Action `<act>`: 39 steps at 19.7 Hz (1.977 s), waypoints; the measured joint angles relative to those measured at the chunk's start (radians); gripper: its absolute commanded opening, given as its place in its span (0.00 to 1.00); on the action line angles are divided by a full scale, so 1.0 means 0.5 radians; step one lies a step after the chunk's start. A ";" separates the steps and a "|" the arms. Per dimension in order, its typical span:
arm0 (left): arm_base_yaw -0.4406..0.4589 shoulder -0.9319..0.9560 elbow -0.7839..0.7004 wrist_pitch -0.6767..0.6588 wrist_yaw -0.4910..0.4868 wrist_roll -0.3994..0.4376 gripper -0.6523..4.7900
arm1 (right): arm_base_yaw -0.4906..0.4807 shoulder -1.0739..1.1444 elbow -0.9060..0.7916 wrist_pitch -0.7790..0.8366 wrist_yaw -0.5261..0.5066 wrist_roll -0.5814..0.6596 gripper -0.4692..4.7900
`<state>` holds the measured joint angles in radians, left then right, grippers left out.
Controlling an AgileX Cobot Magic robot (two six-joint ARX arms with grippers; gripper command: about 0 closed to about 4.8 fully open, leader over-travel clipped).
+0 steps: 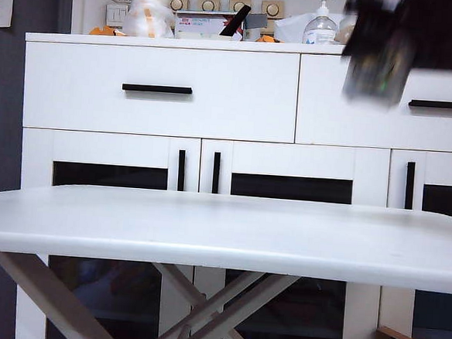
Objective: Pick up a can of beer from the white table, open the left drawer, place the beer inside the drawer, and finally close the drawer.
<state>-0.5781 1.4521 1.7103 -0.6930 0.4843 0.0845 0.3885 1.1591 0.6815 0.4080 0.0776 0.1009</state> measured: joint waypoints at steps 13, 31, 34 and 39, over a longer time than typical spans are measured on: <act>0.278 0.008 -0.010 0.765 -0.417 -0.864 0.11 | 0.002 -0.795 0.275 -0.884 -0.159 -0.001 0.40; 0.552 0.375 -0.686 2.444 -0.793 -2.367 0.11 | 0.005 -0.781 0.388 -1.009 -0.219 -0.008 0.40; 0.552 0.523 -0.686 2.538 -0.922 -2.586 0.11 | 0.004 -0.781 0.388 -1.009 -0.368 -0.008 0.40; 0.665 0.799 -0.686 2.847 -0.948 -2.967 0.11 | 0.005 -0.781 0.390 -1.055 -0.407 -0.008 0.40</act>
<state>-0.2455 1.8515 1.3674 0.7307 0.0101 -1.3991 0.3912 0.7689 0.8764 -0.1196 -0.1257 0.0971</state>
